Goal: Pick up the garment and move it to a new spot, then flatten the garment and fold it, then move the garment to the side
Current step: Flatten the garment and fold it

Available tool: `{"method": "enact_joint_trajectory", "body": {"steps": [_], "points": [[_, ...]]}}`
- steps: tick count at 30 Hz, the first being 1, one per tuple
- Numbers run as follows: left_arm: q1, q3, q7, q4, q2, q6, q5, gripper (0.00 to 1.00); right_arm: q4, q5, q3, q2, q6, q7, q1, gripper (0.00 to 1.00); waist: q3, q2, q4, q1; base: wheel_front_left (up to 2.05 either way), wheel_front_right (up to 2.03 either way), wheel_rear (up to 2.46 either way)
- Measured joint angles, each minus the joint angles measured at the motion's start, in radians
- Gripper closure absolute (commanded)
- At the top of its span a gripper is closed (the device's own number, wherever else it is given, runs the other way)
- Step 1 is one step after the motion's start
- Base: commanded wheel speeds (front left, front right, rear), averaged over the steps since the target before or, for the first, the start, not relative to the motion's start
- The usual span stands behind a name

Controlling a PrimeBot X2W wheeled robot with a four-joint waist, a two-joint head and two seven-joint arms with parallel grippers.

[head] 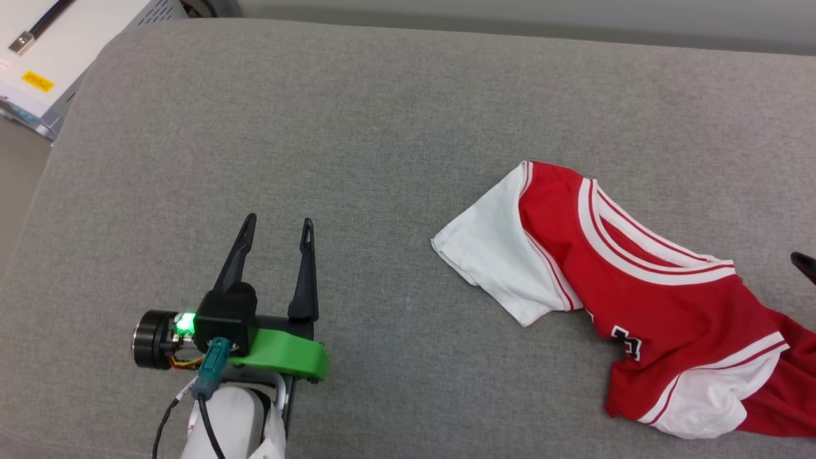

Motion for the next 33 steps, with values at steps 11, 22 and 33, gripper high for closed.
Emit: {"method": "enact_joint_trajectory", "body": {"steps": [11,22,33], "points": [[-0.060,-0.029,0.000,-0.011,-0.007,0.000,-0.001,0.00,0.214,0.027,0.244,0.035,0.000,0.120,-0.196,0.00,0.089,0.0000,0.036,0.0000,0.00,0.00,0.00],[-0.089,-0.049,0.000,0.001,-0.010,0.003,-0.004,0.00,0.380,0.053,0.416,0.043,0.000,0.049,-0.246,0.00,0.142,-0.0001,0.068,0.0000,0.00,0.00,0.00],[-0.066,-0.027,0.000,0.016,-0.011,0.006,-0.003,0.00,0.267,0.051,0.403,0.014,0.000,-0.223,-0.216,1.00,0.052,0.0000,0.031,0.0000,0.00,0.00,0.00]]}}
